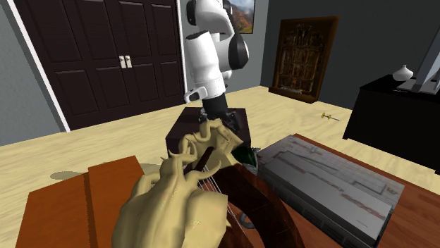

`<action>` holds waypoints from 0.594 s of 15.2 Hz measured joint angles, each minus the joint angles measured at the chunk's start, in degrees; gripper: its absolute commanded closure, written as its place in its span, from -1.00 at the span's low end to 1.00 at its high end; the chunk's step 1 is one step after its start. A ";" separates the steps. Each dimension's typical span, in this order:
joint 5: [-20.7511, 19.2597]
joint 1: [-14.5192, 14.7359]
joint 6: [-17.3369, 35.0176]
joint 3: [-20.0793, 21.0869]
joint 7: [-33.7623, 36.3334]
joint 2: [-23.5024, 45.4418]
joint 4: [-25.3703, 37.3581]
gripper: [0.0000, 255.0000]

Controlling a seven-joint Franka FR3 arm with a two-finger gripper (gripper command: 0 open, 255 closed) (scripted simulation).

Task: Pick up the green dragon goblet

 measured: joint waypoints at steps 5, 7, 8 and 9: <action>1.04 0.00 4.00 0.13 -0.48 4.19 1.14 -1.00; 1.45 0.05 5.47 0.28 -0.91 5.23 0.73 -1.00; 1.58 0.02 5.90 0.31 -1.14 5.67 0.72 -1.00; 1.67 0.00 6.20 0.32 -1.24 5.78 0.56 -1.00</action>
